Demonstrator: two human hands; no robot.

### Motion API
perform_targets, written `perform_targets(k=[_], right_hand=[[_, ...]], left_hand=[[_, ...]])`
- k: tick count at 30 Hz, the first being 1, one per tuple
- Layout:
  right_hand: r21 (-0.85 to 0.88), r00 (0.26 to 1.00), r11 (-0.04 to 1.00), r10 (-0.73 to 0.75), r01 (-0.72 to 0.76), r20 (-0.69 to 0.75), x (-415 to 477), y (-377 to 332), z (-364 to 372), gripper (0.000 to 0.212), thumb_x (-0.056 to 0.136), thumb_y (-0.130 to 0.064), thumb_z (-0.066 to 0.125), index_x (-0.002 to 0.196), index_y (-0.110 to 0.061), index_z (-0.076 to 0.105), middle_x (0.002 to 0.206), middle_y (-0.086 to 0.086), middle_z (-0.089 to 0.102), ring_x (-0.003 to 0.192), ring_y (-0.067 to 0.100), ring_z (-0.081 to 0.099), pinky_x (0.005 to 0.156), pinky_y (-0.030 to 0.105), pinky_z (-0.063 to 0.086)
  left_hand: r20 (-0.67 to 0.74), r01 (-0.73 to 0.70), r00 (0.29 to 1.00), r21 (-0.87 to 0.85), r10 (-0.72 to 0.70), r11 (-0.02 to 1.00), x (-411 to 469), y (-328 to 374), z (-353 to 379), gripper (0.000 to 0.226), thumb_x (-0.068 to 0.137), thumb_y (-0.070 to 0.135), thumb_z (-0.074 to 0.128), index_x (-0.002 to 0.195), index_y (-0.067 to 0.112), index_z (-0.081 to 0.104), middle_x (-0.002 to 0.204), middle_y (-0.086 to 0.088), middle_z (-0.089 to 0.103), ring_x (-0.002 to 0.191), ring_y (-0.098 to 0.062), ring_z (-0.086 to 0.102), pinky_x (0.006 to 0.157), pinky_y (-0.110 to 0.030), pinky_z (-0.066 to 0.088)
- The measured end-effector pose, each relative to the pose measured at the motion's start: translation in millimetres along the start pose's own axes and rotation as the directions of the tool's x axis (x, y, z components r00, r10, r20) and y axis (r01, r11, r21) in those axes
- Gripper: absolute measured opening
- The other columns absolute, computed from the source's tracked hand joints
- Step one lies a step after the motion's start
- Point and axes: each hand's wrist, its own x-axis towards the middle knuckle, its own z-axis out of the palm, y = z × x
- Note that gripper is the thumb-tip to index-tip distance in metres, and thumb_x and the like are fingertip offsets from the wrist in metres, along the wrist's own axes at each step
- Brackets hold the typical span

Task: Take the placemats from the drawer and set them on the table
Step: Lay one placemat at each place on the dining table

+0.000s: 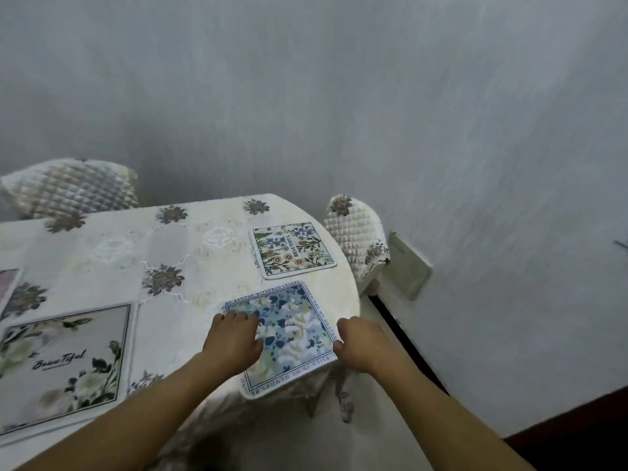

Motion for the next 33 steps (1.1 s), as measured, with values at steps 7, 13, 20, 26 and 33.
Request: perform_targets(k=[7, 13, 20, 26, 33], right_hand=[[0.055, 0.986, 0.998, 0.017, -0.026, 0.165, 111.2, 33.6, 32.4, 0.019, 0.09, -0.034, 0.046, 0.083, -0.019, 0.039, 0.099, 0.009, 0.059, 0.095, 0.031, 0.059, 0.071, 0.034, 0.035], [0.18, 0.94, 0.98, 0.014, -0.08, 0.341, 193.8, 54.3, 72.8, 0.031, 0.089, -0.027, 0.048, 0.067, -0.025, 0.026, 0.071, -0.004, 0.034, 0.066, 0.019, 0.041, 0.053, 0.031, 0.03], [0.286, 0.864, 0.943, 0.004, -0.17, 0.504, 256.4, 83.8, 118.4, 0.019, 0.092, -0.027, 0.053, 0.094, -0.012, 0.041, 0.11, 0.014, 0.06, 0.081, 0.023, 0.049, 0.064, 0.029, 0.039], [0.414, 0.831, 0.855, 0.036, -0.313, 0.555, 276.5, 95.7, 143.0, 0.018, 0.089, -0.022, 0.058, 0.083, -0.01, 0.046, 0.084, 0.005, 0.056, 0.073, 0.021, 0.052, 0.046, 0.024, 0.032], [0.503, 0.826, 0.77, 0.057, -0.393, 0.56, 283.2, 101.1, 148.4, 0.03, 0.084, -0.011, 0.06, 0.056, -0.01, 0.047, 0.06, 0.006, 0.052, 0.055, 0.019, 0.051, 0.047, 0.024, 0.033]], left_hand=[[0.145, 0.164, 0.978, -0.068, -0.153, 0.984, 72.3, -23.9, 44.1, 0.051, 0.087, 0.043, 0.049, 0.133, 0.021, 0.047, 0.126, -0.005, 0.058, 0.115, -0.027, 0.051, 0.095, -0.041, 0.039], [0.303, 0.464, 0.865, -0.173, -0.401, 0.869, 90.4, -33.6, 111.0, 0.048, 0.085, 0.038, 0.055, 0.128, 0.02, 0.047, 0.116, -0.006, 0.061, 0.106, -0.026, 0.056, 0.084, -0.036, 0.042], [0.47, 0.857, 0.507, -0.367, -0.723, 0.363, 99.3, -13.9, 156.5, 0.024, 0.089, 0.03, 0.058, 0.091, 0.01, 0.045, 0.102, -0.013, 0.059, 0.092, -0.031, 0.059, 0.069, -0.032, 0.042], [0.527, 0.937, 0.294, -0.325, -0.797, 0.13, 111.8, -15.5, 158.8, 0.027, 0.089, 0.01, 0.055, 0.064, 0.007, 0.046, 0.063, -0.005, 0.051, 0.077, -0.031, 0.062, 0.061, -0.027, 0.037], [0.534, 0.922, 0.292, -0.378, -0.794, 0.085, 106.9, -17.2, 153.1, 0.013, 0.09, 0.018, 0.059, 0.089, 0.008, 0.067, 0.084, -0.007, 0.063, 0.077, -0.024, 0.058, 0.068, -0.029, 0.041]])
